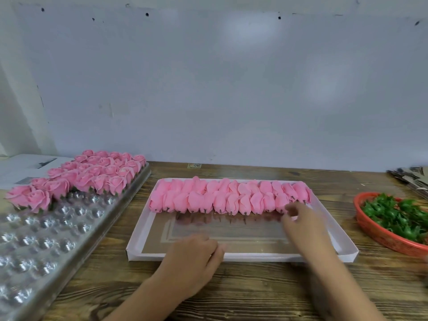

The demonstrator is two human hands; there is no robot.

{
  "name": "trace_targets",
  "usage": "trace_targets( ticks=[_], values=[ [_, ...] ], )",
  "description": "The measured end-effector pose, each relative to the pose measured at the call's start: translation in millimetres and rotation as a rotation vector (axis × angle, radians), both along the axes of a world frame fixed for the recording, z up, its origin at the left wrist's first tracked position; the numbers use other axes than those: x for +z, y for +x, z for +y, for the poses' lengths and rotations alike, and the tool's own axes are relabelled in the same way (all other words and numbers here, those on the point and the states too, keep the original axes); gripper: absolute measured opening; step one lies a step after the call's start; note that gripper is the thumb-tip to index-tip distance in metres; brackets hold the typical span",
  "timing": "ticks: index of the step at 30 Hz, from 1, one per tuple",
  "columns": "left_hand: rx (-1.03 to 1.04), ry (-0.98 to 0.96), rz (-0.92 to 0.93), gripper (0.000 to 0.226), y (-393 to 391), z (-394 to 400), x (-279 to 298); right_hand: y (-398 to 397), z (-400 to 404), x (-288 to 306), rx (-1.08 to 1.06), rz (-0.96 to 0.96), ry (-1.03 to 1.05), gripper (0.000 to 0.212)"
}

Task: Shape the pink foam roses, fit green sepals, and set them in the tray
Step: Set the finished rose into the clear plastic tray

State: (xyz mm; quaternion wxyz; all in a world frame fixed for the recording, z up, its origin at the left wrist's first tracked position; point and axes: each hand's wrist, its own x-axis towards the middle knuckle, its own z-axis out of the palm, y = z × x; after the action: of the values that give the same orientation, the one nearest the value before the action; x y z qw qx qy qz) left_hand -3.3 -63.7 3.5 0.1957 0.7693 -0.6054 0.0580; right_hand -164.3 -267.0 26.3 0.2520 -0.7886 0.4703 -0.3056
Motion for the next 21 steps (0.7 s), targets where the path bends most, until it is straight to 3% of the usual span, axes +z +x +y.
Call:
trace_targets(
  ticks=[7, 11, 14, 17, 21],
  values=[
    [0.02, -0.058, -0.016, 0.049, 0.4, 0.4, -7.3, -9.3, -67.1, -3.5, 0.011, 0.216, 0.234, 0.031],
    [0.034, -0.066, -0.03, 0.046, -0.9, 0.8, -8.7, -12.1, -75.3, -4.5, 0.033, 0.147, 0.324, 0.029],
    [0.038, -0.072, -0.023, 0.043, -1.6, 0.8, -8.8, -7.6, -78.6, -2.1, 0.019, 0.237, 0.331, 0.01],
    [0.04, -0.069, -0.029, 0.045, -0.8, 0.6, -8.8, -3.9, -81.6, -2.0, -0.036, 0.299, 0.279, 0.013],
    [0.036, -0.075, -0.034, 0.044, -1.0, -0.4, -8.8, -4.7, -85.0, -4.7, -0.099, 0.218, 0.232, 0.013]
  ],
)
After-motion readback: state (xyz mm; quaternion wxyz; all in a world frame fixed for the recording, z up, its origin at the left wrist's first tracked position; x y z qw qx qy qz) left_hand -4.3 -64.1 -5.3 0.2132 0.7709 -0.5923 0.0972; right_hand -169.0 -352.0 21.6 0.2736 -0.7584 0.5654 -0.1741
